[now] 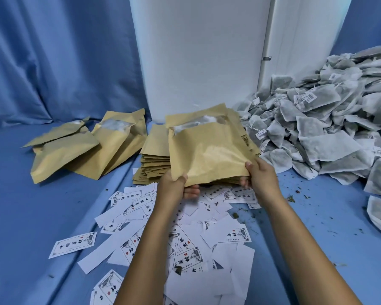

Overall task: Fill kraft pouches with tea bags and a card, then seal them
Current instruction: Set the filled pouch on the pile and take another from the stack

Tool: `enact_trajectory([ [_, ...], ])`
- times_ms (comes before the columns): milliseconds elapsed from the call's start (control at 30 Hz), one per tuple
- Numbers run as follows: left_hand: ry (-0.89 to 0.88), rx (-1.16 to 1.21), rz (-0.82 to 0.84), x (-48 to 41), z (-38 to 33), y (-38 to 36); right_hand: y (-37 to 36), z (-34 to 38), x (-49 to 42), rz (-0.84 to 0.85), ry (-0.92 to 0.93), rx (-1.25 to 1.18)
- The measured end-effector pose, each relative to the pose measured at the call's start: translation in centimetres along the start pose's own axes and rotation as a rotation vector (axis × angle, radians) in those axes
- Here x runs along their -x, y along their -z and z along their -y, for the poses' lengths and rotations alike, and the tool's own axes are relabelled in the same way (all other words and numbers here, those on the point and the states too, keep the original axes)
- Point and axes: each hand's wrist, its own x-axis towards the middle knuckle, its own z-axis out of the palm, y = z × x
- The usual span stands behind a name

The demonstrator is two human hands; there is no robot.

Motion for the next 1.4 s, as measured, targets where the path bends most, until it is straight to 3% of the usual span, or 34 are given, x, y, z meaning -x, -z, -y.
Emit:
enact_trajectory([
  [100,-0.019,-0.004,-0.001,-1.2,-2.0,1.0,-1.9,1.2,0.4,-0.045,-0.066,-0.188],
  [233,-0.055,0.029,-0.027,-1.6,-4.2,4.5,-5.9,3.3,1.3,0.032,-0.12,-0.261],
  [500,-0.138,0.113,-0.273,1.3,-5.0,14.7,-16.6,3.4,4.4,0.225,-0.22,-0.281],
  [600,-0.221,0.318,-0.366,-0.3,-8.0,18.1,-21.9,5.2,4.0,0.324,-0.241,-0.572],
  [667,-0.144,0.545,-0.287,-2.0,-10.6,19.9,-24.0,6.4,3.1,0.473,-0.23,-0.6],
  [733,0.004,0.499,-0.179,-3.1,-11.5,20.7,-24.3,6.3,1.8,0.528,-0.128,-0.161],
  [867,0.167,-0.068,-0.201,-3.8,-9.3,20.1,-19.8,1.7,-1.5,0.404,0.252,1.26],
  [933,0.19,-0.055,-0.169,-4.0,-7.9,19.3,-17.3,-0.4,-2.3,0.319,0.314,1.578],
  [1067,0.222,-0.115,-0.13,-3.9,-6.8,16.9,-14.5,-0.8,-1.9,0.234,0.618,1.803],
  [1167,0.207,-0.144,-0.052,-3.8,-7.1,14.6,-13.2,0.1,-1.3,0.22,0.688,1.816],
  [1267,0.185,-0.169,-0.053,-4.0,-7.1,11.8,-11.7,0.5,-0.2,0.233,0.771,1.76],
  [1400,0.084,-0.352,-0.188,-4.8,-5.5,8.9,-9.4,-0.9,2.8,0.3,0.928,1.501],
])
